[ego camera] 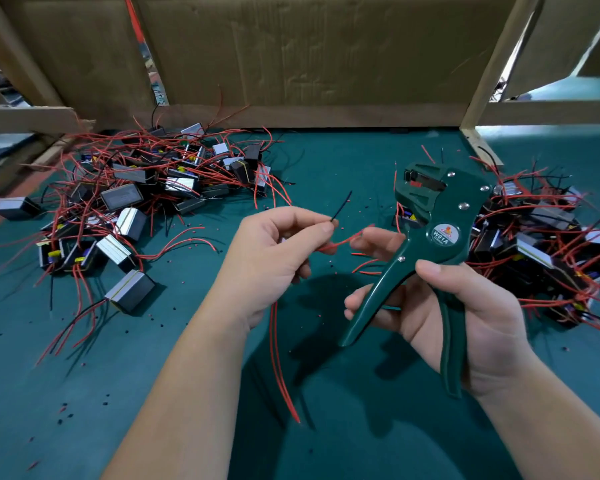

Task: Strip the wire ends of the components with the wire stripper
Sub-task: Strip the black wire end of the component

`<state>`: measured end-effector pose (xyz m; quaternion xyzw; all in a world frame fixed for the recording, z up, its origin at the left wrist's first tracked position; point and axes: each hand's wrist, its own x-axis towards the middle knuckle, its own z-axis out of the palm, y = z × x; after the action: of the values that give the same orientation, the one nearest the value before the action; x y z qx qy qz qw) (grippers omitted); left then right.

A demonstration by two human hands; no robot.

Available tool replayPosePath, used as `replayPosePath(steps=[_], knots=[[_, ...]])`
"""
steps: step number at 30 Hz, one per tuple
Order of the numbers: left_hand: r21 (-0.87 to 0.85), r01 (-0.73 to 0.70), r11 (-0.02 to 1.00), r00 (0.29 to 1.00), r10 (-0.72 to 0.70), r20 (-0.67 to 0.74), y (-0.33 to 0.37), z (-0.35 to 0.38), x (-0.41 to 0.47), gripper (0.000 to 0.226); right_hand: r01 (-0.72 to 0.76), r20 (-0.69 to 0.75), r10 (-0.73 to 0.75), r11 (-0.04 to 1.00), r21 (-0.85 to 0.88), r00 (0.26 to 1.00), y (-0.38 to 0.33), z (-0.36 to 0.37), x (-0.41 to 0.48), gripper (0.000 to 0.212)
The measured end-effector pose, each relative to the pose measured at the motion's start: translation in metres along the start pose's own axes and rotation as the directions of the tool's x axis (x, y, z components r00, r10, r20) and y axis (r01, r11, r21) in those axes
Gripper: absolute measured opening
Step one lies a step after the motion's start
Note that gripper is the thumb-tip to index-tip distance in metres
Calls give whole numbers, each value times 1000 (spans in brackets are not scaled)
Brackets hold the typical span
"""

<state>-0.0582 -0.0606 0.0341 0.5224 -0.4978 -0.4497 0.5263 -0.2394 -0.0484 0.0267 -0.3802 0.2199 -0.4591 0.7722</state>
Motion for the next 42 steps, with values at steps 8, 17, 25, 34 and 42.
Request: replayPosePath(steps=[8, 17, 25, 34, 42], knots=[[-135, -162, 978, 983, 172, 65, 3, -5, -2, 11, -55, -10, 55, 997, 58, 998, 0, -4, 1, 57], [70, -226, 972, 966, 214, 148, 4, -3, -4, 23, -124, 72, 121, 992, 37, 990, 2, 1, 0, 50], [134, -134, 982, 973, 105, 206, -3, -1, -4, 14, -184, -46, 182, 982, -44, 982, 5, 0, 1, 38], [169, -119, 978, 988, 100, 117, -5, 4, 0, 8, -224, 8, 225, 972, -70, 974, 6, -2, 1, 59], [8, -240, 971, 968, 239, 72, 1, 4, -3, 12, -187, 67, 190, 981, -45, 980, 4, -2, 2, 55]])
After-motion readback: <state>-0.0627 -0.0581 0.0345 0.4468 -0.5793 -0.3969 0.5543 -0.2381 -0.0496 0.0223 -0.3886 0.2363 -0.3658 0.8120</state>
